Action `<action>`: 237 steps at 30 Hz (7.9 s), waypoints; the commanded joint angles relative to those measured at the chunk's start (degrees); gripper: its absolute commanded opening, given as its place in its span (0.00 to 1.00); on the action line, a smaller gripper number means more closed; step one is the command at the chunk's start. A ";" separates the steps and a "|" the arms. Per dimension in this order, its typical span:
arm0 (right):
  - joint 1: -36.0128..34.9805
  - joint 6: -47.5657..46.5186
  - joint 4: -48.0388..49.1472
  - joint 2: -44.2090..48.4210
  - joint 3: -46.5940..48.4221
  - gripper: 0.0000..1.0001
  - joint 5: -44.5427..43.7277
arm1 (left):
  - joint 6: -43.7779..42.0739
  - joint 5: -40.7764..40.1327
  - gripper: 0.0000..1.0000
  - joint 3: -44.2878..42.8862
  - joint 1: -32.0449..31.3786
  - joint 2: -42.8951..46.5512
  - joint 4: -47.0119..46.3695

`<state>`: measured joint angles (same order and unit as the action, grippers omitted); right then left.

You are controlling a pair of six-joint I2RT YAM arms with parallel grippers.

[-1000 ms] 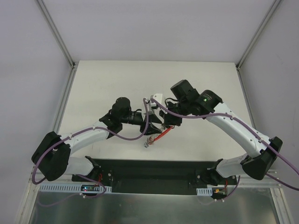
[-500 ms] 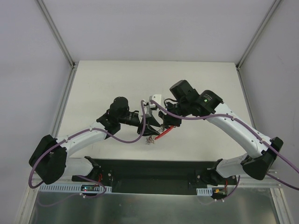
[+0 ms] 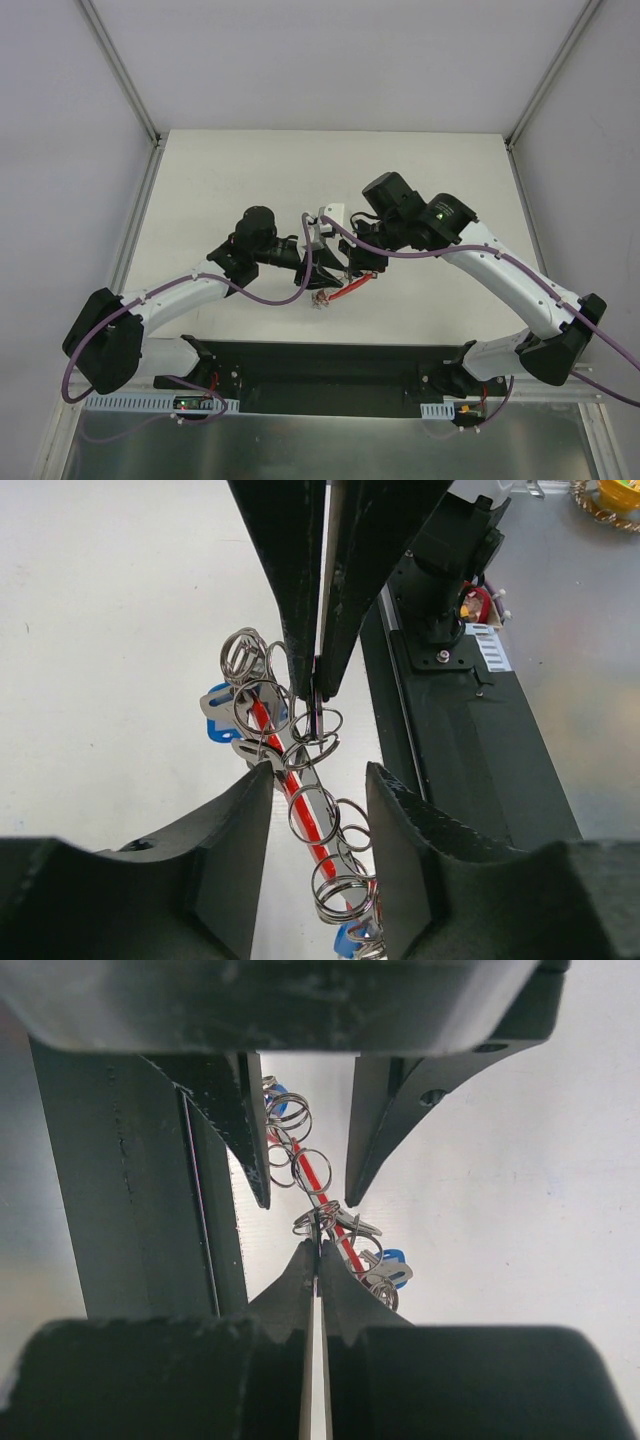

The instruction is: Put the keys on the keyring

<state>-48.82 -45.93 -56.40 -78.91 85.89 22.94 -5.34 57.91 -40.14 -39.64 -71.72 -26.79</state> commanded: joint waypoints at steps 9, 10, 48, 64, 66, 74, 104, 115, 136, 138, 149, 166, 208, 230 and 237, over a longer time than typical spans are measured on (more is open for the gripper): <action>-0.40 -0.21 0.41 1.48 2.62 0.01 0.62 | 5.16 3.35 0.36 -1.87 0.79 -1.84 -9.76; -0.40 -0.30 0.50 1.57 2.45 0.01 0.62 | 5.17 3.52 0.35 -1.70 0.70 -1.75 -10.39; 0.74 1.64 1.65 3.86 0.07 0.01 -1.58 | 4.55 -0.08 0.31 -4.07 0.70 -0.17 -3.01; 0.65 1.20 1.56 2.45 1.39 0.01 -0.79 | 5.17 1.94 0.40 -5.12 0.61 -3.42 -5.73; 0.65 1.20 1.56 2.27 1.56 0.01 -0.61 | 5.17 2.21 0.40 -5.47 0.61 -3.95 -5.65; 0.65 0.76 1.47 1.92 1.92 0.01 -0.26 | 5.17 4.23 0.35 -6.26 0.18 -4.65 -6.00; 1.53 1.55 1.38 4.12 -0.19 0.01 -2.11 | 5.17 3.35 0.18 -6.09 -0.97 -3.42 -1.86; 1.71 2.25 1.12 4.38 -1.42 0.01 -5.61 | 7.90 -4.11 0.00 -4.43 -0.97 -1.76 -4.15; 6.10 18.14 12.36 4.47 -11.62 0.01 -11.52 | 3.67 -24.34 0.00 -0.20 -0.97 7.39 -0.54; 6.19 19.56 15.07 4.12 -12.84 0.01 -10.11 | 4.02 -24.25 0.00 0.06 -0.97 7.48 -1.34; 9.52 23.87 23.88 4.99 -18.99 0.39 -0.80 | 4.29 -23.63 0.00 2.08 -0.97 6.86 -4.68; 17.26 8.67 21.34 4.21 -14.44 0.43 25.13 | -1.69 -16.34 0.00 -0.73 -0.97 8.18 0.24; 19.02 2.86 12.72 0.87 -13.55 0.01 32.61 | -1.42 -16.51 0.00 -1.34 -1.05 14.24 1.74; 22.71 11.04 14.39 2.62 -13.82 0.01 28.48 | 0.77 -19.94 0.00 4.10 -0.97 17.85 -2.57; 22.36 11.83 16.23 3.68 -14.07 0.09 29.71 | 1.91 -21.34 0.00 5.16 -0.97 17.15 -4.33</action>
<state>-26.11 -35.29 -41.89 -77.80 71.44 51.51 -4.80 38.26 -34.83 -40.82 -55.09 -25.08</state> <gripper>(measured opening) 0.030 0.006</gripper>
